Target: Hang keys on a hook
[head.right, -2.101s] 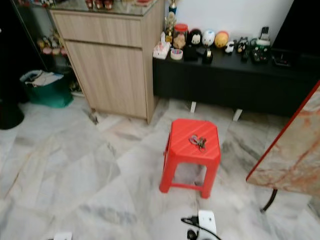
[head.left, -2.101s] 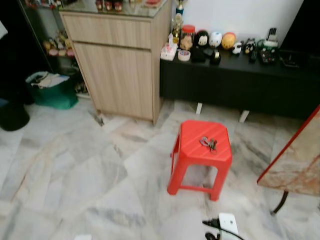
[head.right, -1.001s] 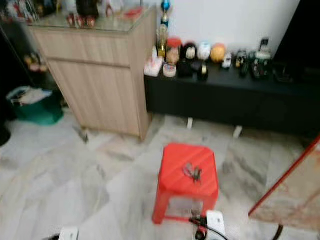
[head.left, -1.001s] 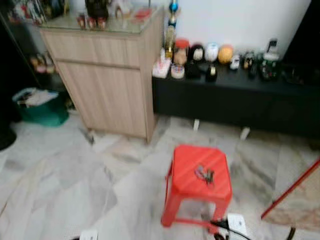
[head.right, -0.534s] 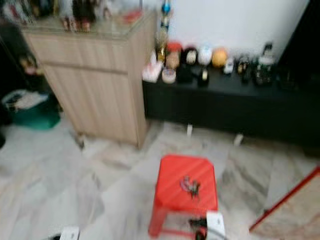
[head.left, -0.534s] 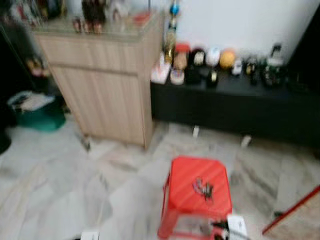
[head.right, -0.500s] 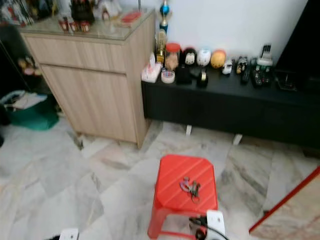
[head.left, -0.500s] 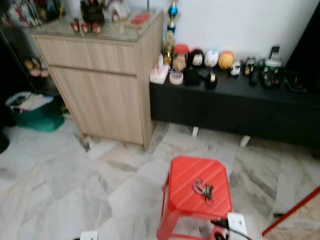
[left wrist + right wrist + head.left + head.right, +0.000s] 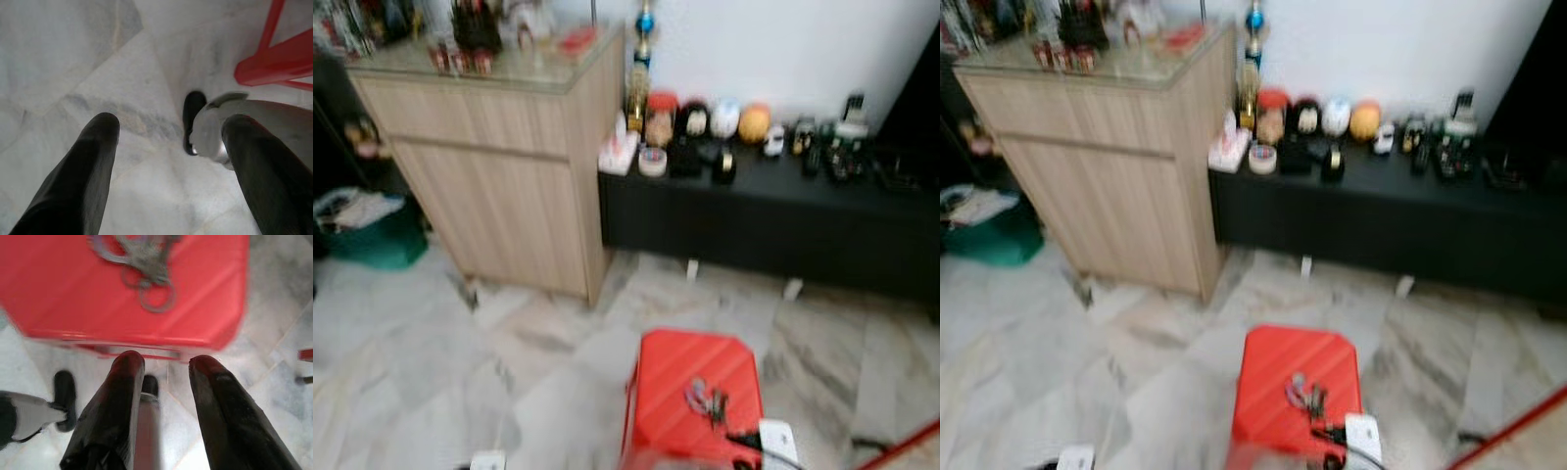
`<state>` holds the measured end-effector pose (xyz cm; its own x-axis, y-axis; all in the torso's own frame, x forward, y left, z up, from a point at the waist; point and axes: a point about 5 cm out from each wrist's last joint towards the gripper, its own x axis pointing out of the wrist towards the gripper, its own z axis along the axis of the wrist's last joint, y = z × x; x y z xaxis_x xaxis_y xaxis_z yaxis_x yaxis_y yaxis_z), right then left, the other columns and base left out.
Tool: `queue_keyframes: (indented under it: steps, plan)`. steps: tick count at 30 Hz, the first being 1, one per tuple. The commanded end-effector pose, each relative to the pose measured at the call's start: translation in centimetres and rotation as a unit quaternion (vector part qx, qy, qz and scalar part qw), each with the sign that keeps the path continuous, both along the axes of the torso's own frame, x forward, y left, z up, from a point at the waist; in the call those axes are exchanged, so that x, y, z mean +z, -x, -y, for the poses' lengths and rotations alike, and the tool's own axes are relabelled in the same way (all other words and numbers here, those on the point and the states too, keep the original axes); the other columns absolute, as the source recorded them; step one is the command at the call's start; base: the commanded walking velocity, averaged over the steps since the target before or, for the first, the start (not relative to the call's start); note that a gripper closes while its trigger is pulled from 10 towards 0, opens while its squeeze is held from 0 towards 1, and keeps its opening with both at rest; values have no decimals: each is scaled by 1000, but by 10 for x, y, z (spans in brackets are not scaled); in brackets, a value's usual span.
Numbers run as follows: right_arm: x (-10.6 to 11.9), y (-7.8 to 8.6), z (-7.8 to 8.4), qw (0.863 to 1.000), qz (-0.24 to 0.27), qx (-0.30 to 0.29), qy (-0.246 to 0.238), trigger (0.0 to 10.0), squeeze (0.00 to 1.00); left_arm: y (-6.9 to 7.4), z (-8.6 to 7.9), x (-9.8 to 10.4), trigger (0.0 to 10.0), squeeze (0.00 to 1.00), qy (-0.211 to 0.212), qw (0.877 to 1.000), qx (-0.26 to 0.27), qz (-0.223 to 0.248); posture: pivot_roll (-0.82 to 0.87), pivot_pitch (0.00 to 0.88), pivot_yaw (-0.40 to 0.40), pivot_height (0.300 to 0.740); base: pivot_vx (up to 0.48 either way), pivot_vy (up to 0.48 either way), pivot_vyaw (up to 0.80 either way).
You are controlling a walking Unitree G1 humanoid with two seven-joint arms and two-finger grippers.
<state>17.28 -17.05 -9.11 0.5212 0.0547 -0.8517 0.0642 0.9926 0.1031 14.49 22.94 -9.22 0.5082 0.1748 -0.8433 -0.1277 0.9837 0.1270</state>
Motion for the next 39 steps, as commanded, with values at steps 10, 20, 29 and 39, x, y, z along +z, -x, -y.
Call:
queue_keyframes:
  steps: [10,20,29,39]
  plan:
    - [-1,2,0,1000,-1,15,-2,10000,0,7,1,-3,10000,0,-3,1000,-1,-13,98,48,-34,723,0,0,364]
    - [0,1,2,1000,5,-3,9,10000,0,0,5,0,10000,0,11,1000,5,17,98,55,-38,723,0,0,0]
    - [0,2,6,998,12,-49,30,10000,0,-18,5,9,10000,0,25,997,-6,78,103,66,-36,723,0,0,0]
    - [0,2,4,999,8,-44,26,10000,0,-22,6,10,10000,0,34,997,-11,75,98,66,-31,723,0,0,0]
